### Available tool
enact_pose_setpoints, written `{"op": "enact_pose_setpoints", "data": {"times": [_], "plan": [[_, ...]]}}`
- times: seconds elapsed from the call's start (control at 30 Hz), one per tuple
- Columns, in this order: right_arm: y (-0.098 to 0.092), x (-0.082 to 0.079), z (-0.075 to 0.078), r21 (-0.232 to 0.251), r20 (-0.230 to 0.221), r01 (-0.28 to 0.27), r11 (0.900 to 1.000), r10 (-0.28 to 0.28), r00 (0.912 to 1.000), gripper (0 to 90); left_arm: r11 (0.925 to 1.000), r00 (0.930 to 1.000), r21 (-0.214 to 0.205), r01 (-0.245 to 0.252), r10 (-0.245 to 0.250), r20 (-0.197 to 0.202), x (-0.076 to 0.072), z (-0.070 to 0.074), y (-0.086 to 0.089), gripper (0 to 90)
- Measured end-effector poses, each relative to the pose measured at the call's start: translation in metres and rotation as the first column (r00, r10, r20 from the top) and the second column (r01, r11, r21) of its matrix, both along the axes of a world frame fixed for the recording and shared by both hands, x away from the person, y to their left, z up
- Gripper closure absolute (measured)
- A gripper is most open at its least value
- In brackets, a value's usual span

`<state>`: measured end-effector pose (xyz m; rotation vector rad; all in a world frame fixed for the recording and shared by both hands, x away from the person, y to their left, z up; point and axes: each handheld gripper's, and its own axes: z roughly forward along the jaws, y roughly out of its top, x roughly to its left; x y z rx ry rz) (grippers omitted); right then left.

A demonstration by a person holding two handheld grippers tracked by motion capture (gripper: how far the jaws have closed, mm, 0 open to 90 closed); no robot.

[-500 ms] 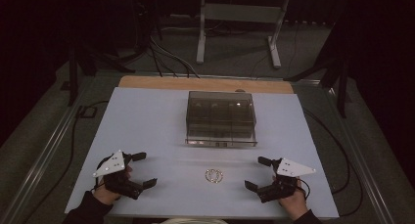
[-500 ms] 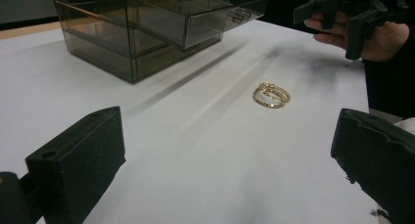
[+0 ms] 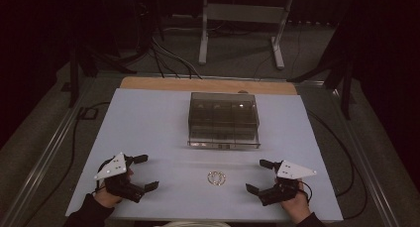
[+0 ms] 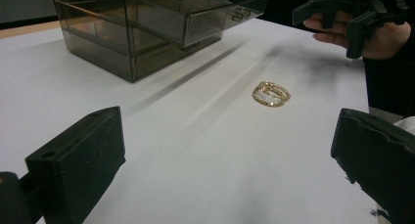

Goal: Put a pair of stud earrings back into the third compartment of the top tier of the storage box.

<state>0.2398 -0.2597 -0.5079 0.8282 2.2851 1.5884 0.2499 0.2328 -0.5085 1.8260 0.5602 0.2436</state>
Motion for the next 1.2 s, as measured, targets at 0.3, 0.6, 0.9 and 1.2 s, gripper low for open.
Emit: {"op": "enact_pose_setpoints", "data": {"times": [0.3,0.6,0.9,1.2], "plan": [[-0.001,0.002,0.003,0.013,-0.002,0.017,0.9998,-0.017,0.9999,0.0,0.9999,0.9999,-0.006,-0.008,0.008,-0.007,0.000,0.000,0.001,0.5],[0.001,0.001,0.015,0.059,0.008,0.034,0.9977,-0.034,0.9994,0.0,0.9999,1.0000,-0.009,-0.009,0.009,-0.005,0.000,0.001,0.000,0.5],[0.010,0.002,0.024,0.070,0.013,0.024,0.9973,-0.025,0.9996,0.0,0.9999,0.9999,-0.012,-0.010,0.010,-0.005,0.000,0.001,0.000,0.5],[0.019,0.004,0.030,0.071,0.027,0.000,0.9975,-0.002,0.9996,0.0,0.9998,0.9999,-0.017,-0.013,0.012,-0.006,0.001,0.001,0.000,0.5]]}}
